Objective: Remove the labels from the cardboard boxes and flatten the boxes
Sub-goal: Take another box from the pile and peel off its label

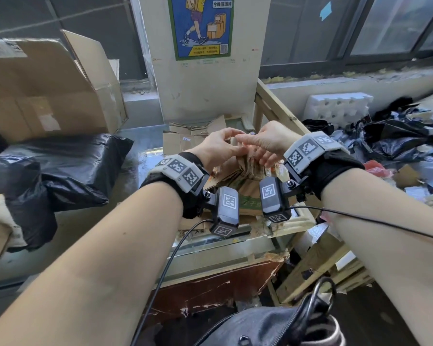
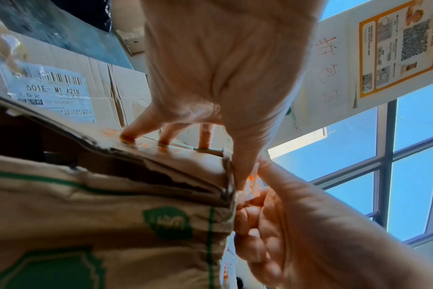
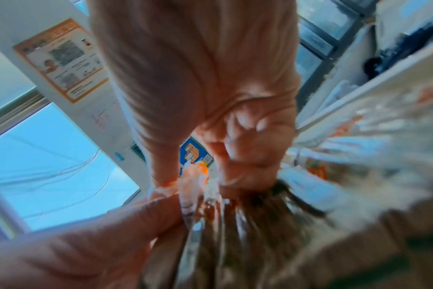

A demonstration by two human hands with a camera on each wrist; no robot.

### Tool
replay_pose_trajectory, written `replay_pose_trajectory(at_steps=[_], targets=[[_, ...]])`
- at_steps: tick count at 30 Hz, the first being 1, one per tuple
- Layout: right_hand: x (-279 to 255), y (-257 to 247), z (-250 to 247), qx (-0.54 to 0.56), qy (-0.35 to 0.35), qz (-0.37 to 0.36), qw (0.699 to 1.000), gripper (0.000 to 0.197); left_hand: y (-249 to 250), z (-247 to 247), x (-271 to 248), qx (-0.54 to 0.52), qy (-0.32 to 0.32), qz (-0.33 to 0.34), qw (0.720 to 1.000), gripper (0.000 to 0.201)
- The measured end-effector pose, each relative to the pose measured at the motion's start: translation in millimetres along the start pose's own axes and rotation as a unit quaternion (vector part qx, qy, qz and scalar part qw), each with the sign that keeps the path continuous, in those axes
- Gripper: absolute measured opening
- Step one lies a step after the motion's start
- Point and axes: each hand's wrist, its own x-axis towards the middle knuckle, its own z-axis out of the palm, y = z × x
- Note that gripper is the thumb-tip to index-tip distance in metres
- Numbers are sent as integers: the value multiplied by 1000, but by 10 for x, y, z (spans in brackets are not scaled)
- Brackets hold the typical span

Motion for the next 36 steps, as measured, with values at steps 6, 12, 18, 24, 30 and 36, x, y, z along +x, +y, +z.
replay_pose_trajectory(at_steps=[6,12,18,24,30,36], targets=[[65,-37,-10,-82,-43,14,996,50,1,39,-35,-6,-8,8,1000,34],[97,127,12,56,-80,29,995,40,-7,-5,-78,-80,-63,-17,995,34],[116,295,60,165,-69,-20,984,32,43,-2,-65,-28,-59,-22,998,36],[123,393,95,245,-65,-47,966,28,52,2,-41,-5,-59,-28,998,35],[176,482,89,278,-67,-62,956,30,42,14,-5,-14,-56,-30,998,36],[189,525,95,292,-65,-67,952,31,22,6,19,15,-63,-23,998,35]])
